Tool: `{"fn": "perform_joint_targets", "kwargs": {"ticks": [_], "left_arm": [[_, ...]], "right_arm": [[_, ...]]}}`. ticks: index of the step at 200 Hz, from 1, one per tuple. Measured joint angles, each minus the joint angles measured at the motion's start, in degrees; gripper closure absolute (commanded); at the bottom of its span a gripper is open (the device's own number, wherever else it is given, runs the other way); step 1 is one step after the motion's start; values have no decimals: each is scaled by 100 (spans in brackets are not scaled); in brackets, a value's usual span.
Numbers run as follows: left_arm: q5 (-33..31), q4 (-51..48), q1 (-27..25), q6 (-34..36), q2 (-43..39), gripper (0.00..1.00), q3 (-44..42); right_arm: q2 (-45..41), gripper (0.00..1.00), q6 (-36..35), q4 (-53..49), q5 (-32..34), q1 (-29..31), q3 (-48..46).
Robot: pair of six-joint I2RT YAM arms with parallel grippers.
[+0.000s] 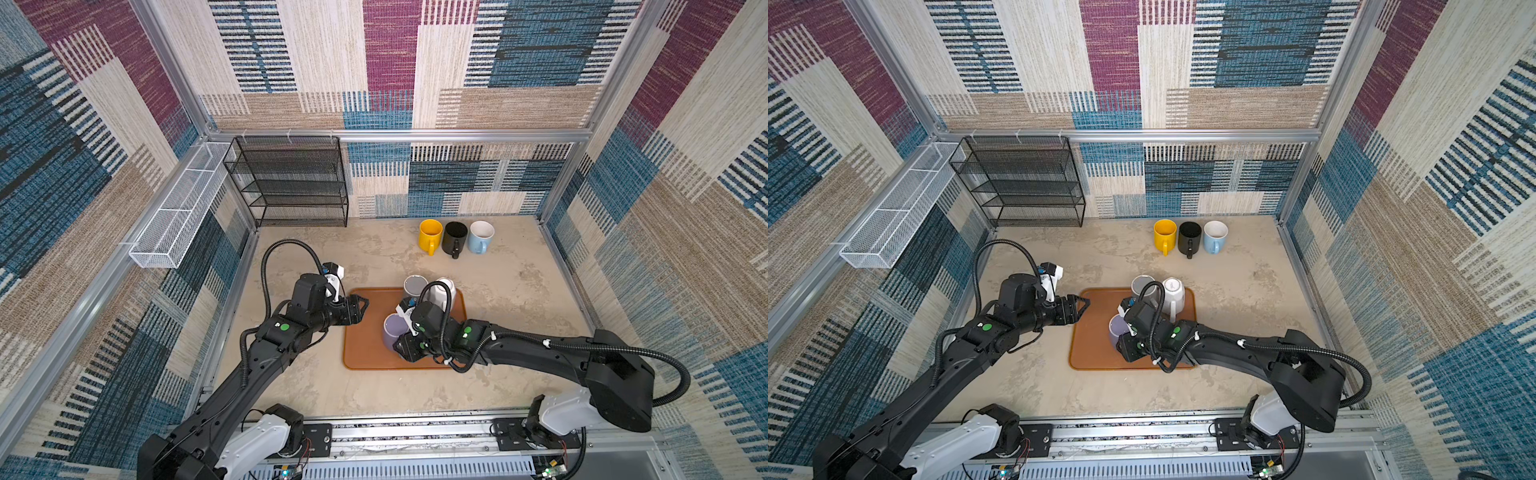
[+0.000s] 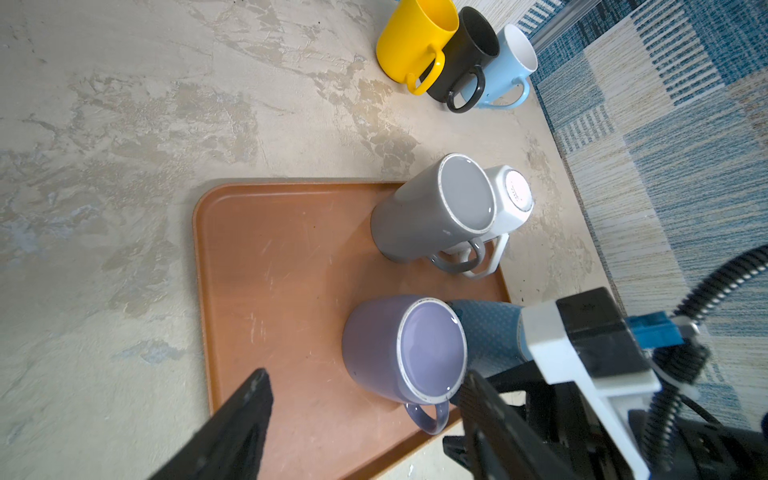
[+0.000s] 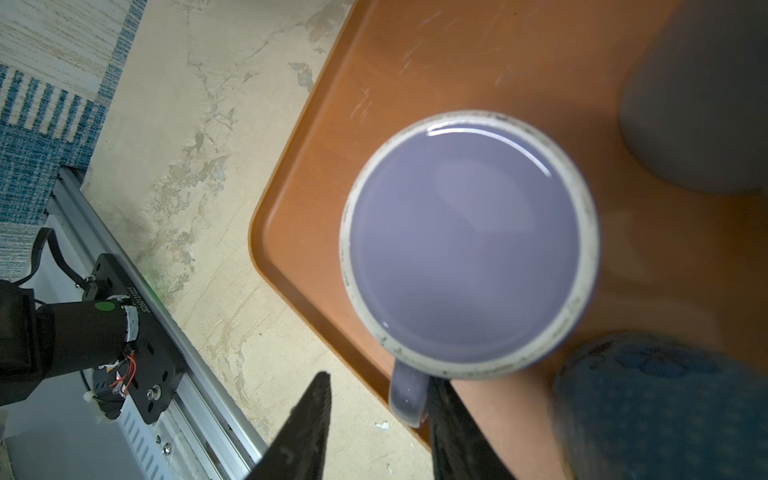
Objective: Turn the mug right side up
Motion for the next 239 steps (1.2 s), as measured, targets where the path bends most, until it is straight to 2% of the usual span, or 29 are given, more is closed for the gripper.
{"fn": "perform_joint_targets", "kwargs": {"ticks": [40,86,110,158,194,239], "left_arm": [[-52,-24,-2,50,-17,28,-11],[-188,-249,0,168,55,30,-50],[-286,-393,-2,236,85,33,-72],[-310,-542,-170,313,302,35,-13],[-490,-664,-573,341,573,36,221],[-892,-835,-1086,444,863,37,426]], "right_arm": [[306,59,-63,109,-52,4,221],[960,60,-461,282,15,2,890],[1001,61,-654,374,57,-2,1182],[208,60,-859,372,170,-168,1152],[-509,60,-890,352,205,-723,986],[-929,59,-951,273,260,-1414,883]]}}
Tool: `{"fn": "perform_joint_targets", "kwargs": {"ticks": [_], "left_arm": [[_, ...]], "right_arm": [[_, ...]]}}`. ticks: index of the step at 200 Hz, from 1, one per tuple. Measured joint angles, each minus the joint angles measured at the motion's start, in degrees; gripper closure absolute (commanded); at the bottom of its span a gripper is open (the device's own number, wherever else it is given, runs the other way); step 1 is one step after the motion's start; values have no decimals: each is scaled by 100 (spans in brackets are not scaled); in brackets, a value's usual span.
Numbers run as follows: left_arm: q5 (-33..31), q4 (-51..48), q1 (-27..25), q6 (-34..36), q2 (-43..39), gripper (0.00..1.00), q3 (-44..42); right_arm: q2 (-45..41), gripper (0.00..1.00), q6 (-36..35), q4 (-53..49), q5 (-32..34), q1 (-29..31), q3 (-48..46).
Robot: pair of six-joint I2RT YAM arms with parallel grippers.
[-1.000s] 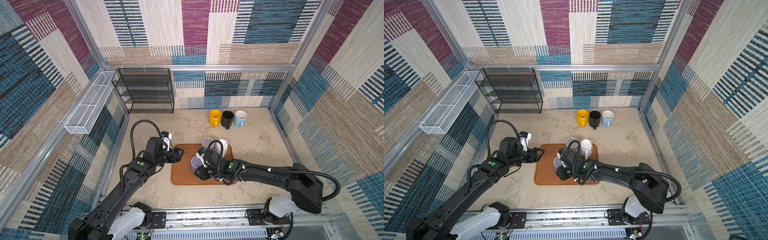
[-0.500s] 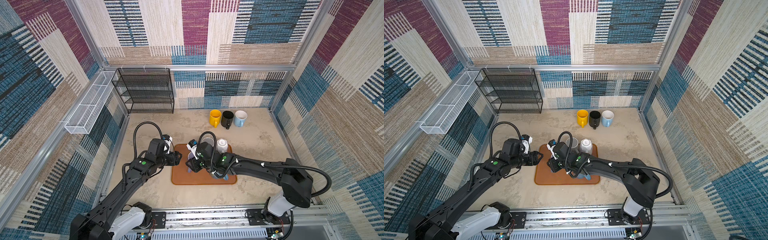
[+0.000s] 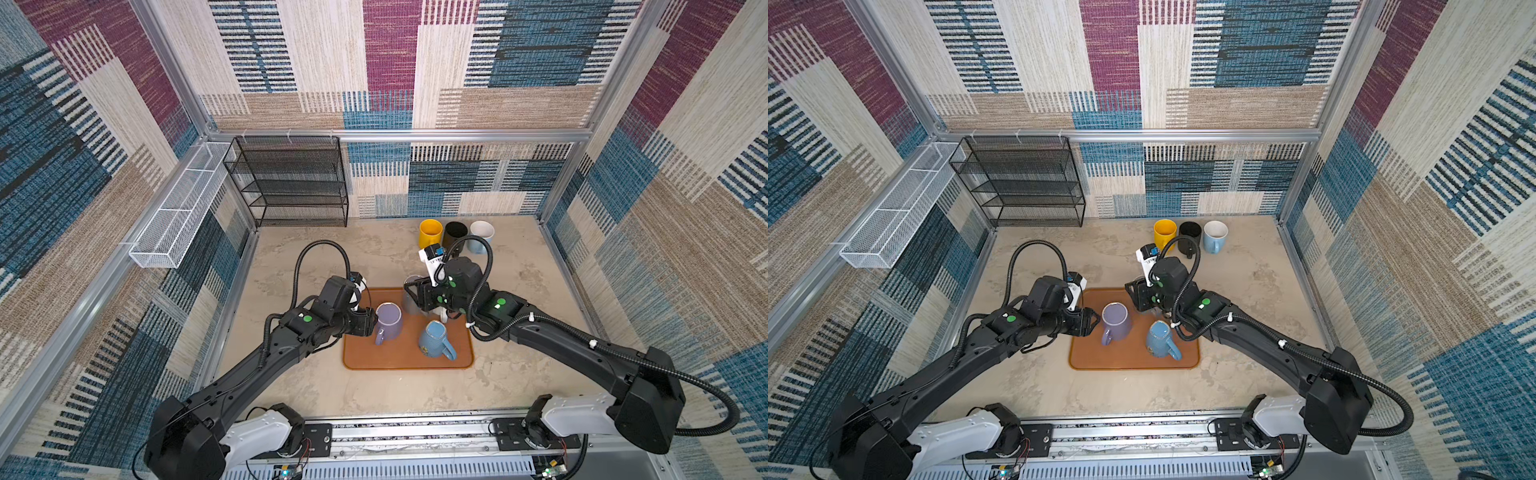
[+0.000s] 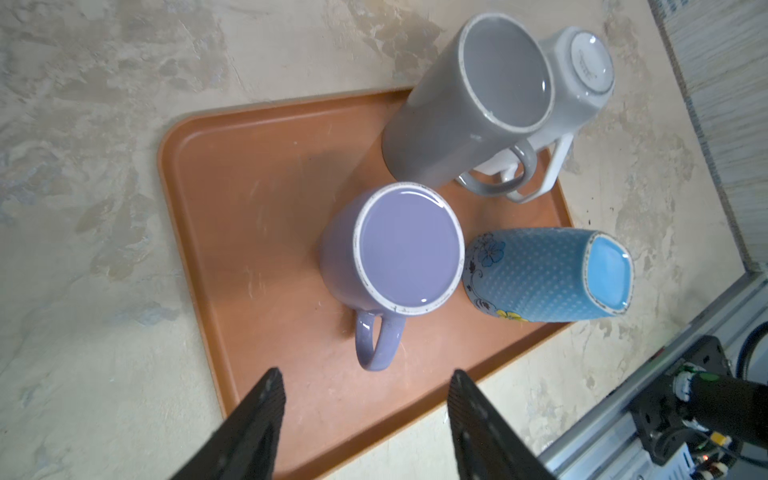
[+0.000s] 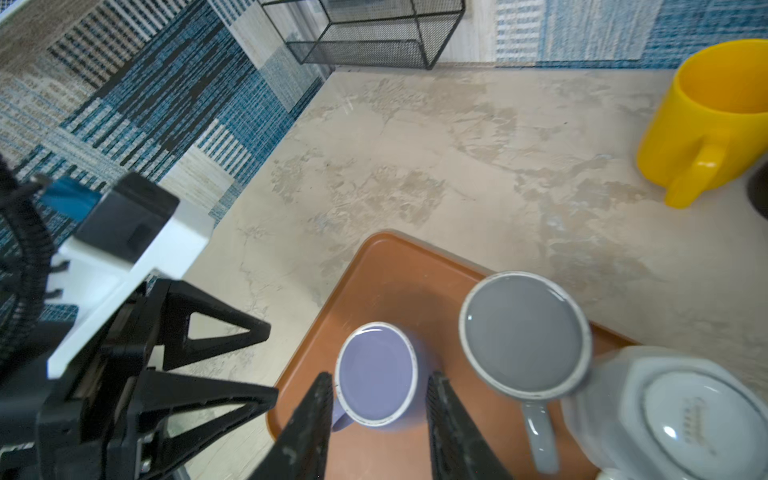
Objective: Turn the mug right side up
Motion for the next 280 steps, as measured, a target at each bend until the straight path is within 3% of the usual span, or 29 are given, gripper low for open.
{"fn": "perform_joint_targets", "kwargs": {"ticks": [34,160,280], "left_arm": [[-153,-184,-260,22,177,37,125],[-450,-616,-907,177,1491,41,737],[-734,-1034,-977,378,2415,51,1335]], "right_arm": [[-90,59,4,2,-24,-313,-140],[-35,60,4,-22,-254,-452,-282],[2,60,-20,-39,-249,-546,-428]]}}
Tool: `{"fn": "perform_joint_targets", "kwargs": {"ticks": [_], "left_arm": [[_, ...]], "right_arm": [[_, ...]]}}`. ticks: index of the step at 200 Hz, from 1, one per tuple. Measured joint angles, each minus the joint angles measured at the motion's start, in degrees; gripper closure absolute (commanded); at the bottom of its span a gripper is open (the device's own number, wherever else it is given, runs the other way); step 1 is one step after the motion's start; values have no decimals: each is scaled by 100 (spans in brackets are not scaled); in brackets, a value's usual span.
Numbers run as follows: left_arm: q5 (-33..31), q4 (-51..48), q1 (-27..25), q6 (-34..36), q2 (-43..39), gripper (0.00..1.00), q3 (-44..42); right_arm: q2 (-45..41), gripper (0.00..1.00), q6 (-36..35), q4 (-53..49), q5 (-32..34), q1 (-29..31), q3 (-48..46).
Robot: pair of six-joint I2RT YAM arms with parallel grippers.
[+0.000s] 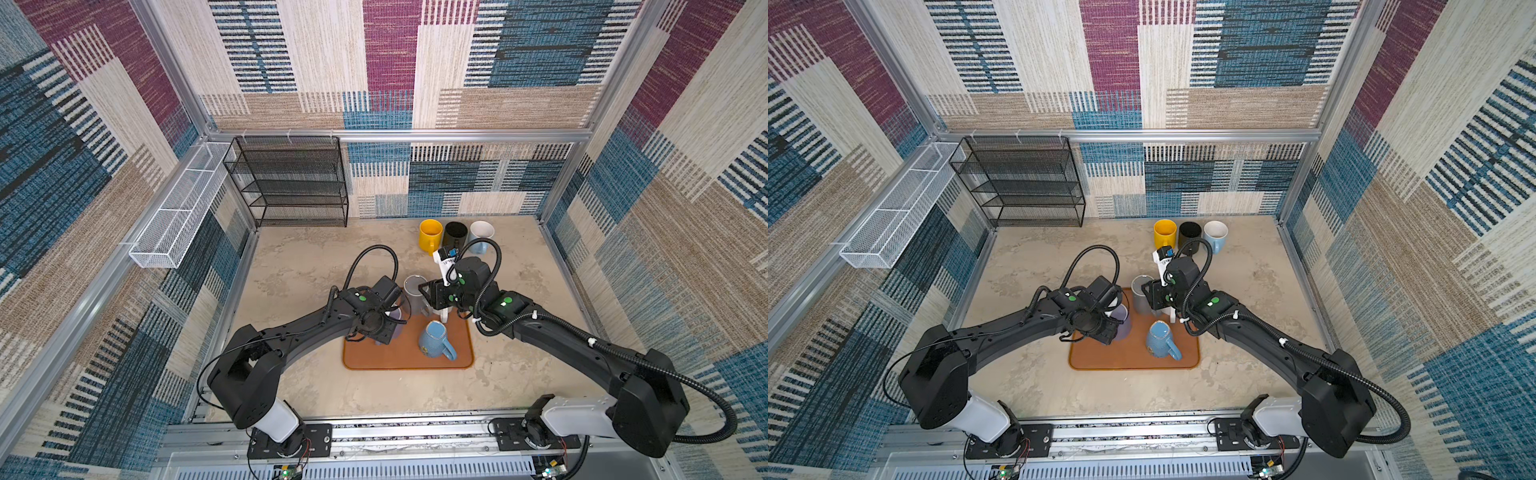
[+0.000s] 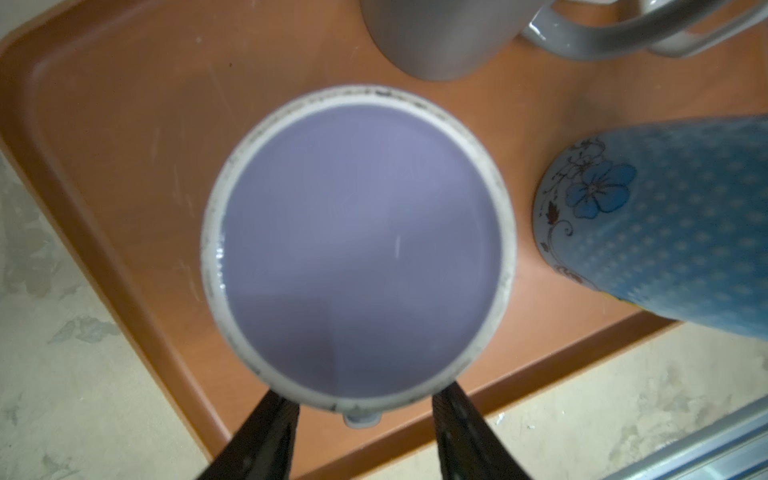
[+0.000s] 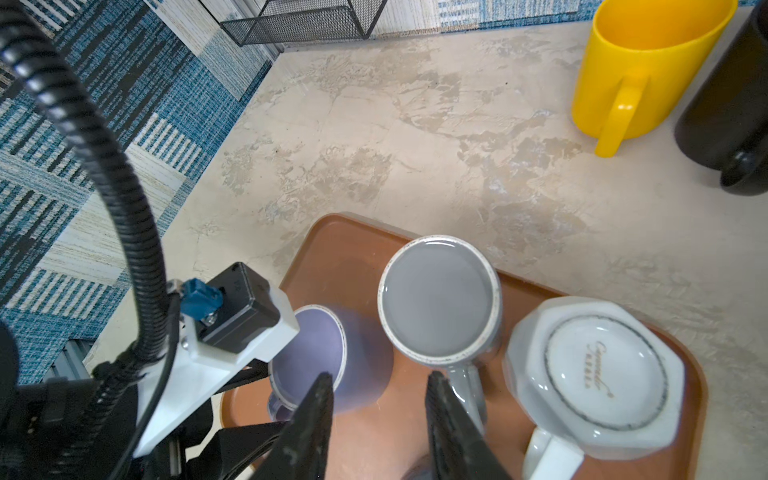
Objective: Turn the mug right side up
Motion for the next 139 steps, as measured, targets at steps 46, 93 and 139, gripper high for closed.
{"fn": "perform_joint_targets", "kwargs": {"ticks": [46,93,139], "left_arm": [[-4,-39,-7,48,190,54,48],[-24,-68,-37,59,330,55,114],[-109,-70,-42,76,444,69,160]], "right_arm": [[-7,60,0,2,-9,-39,-48],[-35,60,2,2,-15,-50,-87],[-79,60,4,2,-20,-50,-116]]}}
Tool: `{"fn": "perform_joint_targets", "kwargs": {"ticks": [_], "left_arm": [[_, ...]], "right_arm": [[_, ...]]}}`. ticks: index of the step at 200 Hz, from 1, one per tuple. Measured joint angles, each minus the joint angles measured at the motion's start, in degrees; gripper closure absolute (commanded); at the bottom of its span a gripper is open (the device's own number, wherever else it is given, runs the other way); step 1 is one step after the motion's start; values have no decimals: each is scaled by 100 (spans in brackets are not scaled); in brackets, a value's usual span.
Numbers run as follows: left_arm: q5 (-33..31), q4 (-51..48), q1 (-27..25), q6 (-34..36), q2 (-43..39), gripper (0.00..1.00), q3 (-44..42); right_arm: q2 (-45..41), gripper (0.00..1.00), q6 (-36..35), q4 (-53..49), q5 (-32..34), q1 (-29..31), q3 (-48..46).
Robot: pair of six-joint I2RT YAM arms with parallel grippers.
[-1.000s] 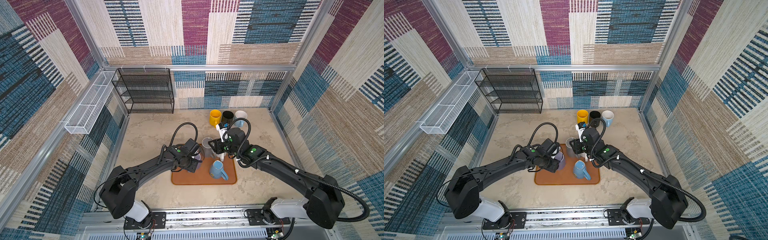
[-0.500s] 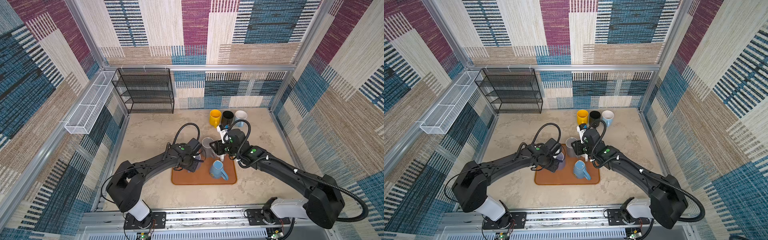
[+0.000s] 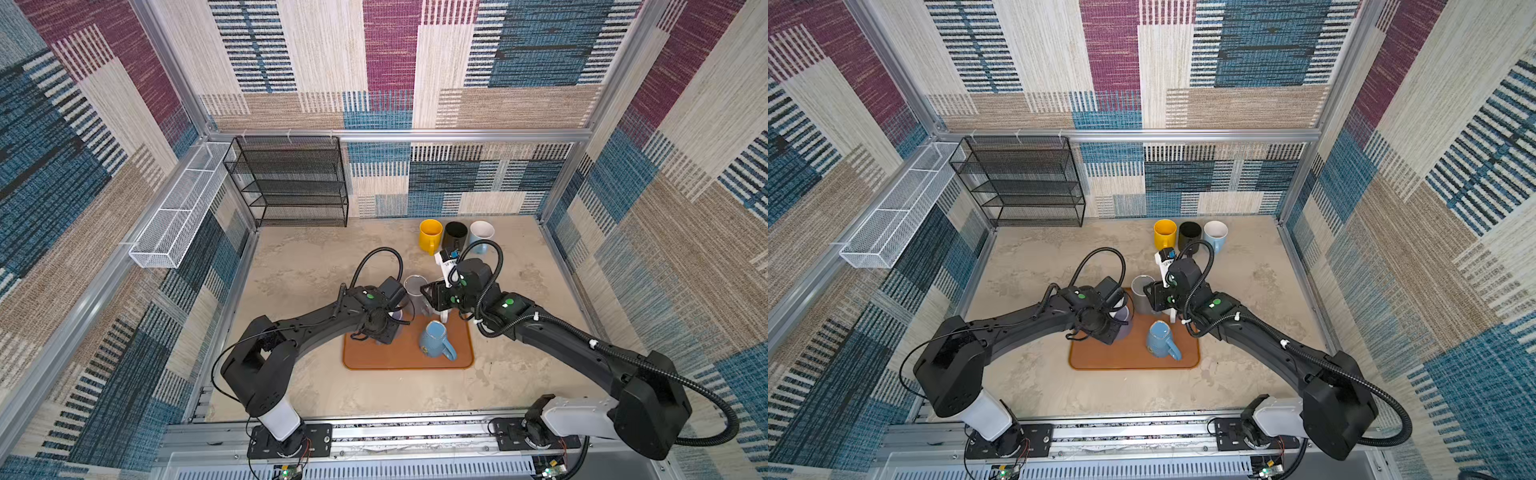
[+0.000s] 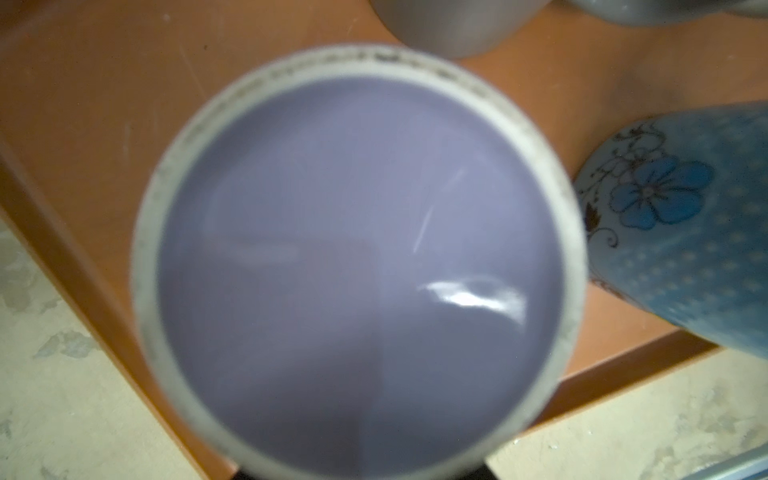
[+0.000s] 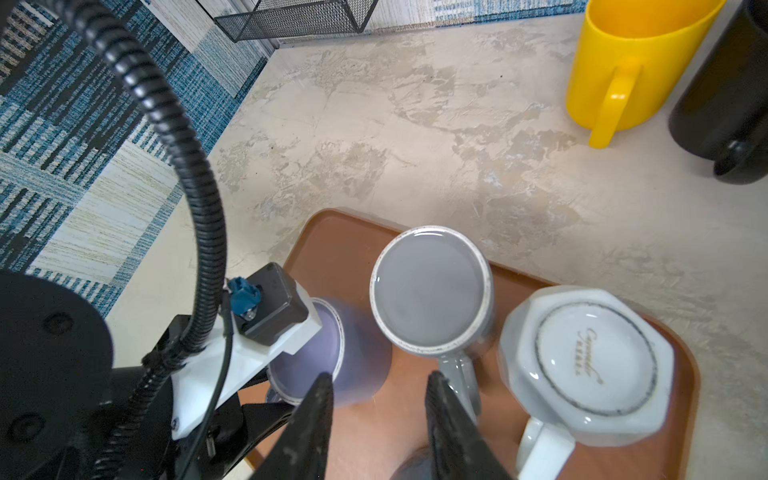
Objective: Turn the mug right side up
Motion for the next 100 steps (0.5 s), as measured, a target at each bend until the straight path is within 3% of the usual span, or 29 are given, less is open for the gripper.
{"fn": "perform_joint_targets", "kwargs": {"ticks": [30,100], "left_arm": [[-50,-22,-11,0,20,85,0],[-87,-22,-11,2,44,97,26]], "right_arm": [[-15,60,0,0,0,0,-7],[-50,60,2,0,-2,0,-48]]}}
